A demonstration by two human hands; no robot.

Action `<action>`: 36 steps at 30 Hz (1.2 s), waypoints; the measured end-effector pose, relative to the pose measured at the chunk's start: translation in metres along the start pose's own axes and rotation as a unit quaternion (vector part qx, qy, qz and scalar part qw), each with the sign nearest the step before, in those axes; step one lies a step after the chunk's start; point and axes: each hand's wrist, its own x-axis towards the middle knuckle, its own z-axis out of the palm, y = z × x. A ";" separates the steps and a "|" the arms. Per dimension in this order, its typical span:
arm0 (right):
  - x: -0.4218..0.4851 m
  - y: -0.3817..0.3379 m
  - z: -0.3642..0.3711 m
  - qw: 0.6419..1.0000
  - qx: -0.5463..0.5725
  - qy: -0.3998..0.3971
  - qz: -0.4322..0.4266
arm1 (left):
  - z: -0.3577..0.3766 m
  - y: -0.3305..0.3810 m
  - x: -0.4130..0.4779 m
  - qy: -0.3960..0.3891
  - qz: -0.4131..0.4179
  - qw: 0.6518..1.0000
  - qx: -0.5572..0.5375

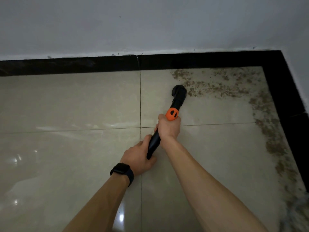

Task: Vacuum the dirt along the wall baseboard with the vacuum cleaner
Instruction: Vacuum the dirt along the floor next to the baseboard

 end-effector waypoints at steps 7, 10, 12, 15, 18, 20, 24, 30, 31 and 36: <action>-0.002 -0.001 -0.038 1.000 0.012 0.029 0.001 | 0.012 0.025 -0.007 -0.027 0.041 0.998 0.038; 0.002 -0.007 -0.053 0.999 0.031 0.042 0.009 | 0.016 0.039 -0.004 -0.034 0.060 0.996 0.054; 0.006 -0.011 -0.064 0.998 0.040 0.053 0.008 | 0.018 0.049 0.001 -0.039 0.071 0.995 0.060; 0.012 -0.017 -0.080 0.997 0.038 0.063 0.002 | 0.023 0.065 0.005 -0.045 0.084 0.993 0.067; 0.019 -0.021 -0.097 0.996 0.041 0.075 0.001 | 0.029 0.080 0.009 -0.051 0.098 0.991 0.076; 0.025 -0.024 -0.107 0.996 0.045 0.083 0.002 | 0.033 0.091 0.012 -0.053 0.106 0.990 0.080; 0.035 -0.032 -0.128 0.993 0.061 0.098 0.003 | 0.041 0.111 0.020 -0.053 0.124 0.987 0.089; 0.048 -0.047 -0.147 0.989 0.098 0.109 0.005 | 0.045 0.133 0.034 -0.057 0.140 0.984 0.092; 0.049 -0.048 -0.146 0.989 0.100 0.108 0.005 | 0.044 0.133 0.035 -0.057 0.138 0.985 0.090; 0.043 -0.037 -0.121 0.993 0.084 0.083 0.002 | 0.036 0.108 0.029 -0.050 0.121 0.989 0.071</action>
